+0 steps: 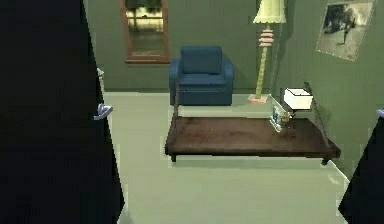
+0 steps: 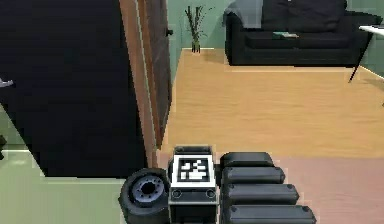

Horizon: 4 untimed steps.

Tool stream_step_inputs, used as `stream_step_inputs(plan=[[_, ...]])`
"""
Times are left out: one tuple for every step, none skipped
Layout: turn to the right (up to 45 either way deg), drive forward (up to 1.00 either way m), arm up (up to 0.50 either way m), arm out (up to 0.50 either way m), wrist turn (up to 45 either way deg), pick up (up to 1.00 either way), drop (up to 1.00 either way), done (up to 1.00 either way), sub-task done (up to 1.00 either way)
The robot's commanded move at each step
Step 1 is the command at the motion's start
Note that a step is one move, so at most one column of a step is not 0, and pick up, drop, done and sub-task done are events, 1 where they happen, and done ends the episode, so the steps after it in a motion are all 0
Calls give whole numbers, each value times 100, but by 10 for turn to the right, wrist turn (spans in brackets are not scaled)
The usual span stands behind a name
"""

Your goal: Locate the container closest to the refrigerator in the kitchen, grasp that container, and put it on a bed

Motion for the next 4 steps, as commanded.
stream_step_inputs(plan=[[0, 100, 0, 0, 0, 0, 0, 0, 0], [-300, 0, 0, 0, 0, 0, 0, 0, 0], [0, 60, 0, 0, 0, 0, 0, 0, 0], [-450, 0, 0, 0, 0, 0, 0, 0, 0]])
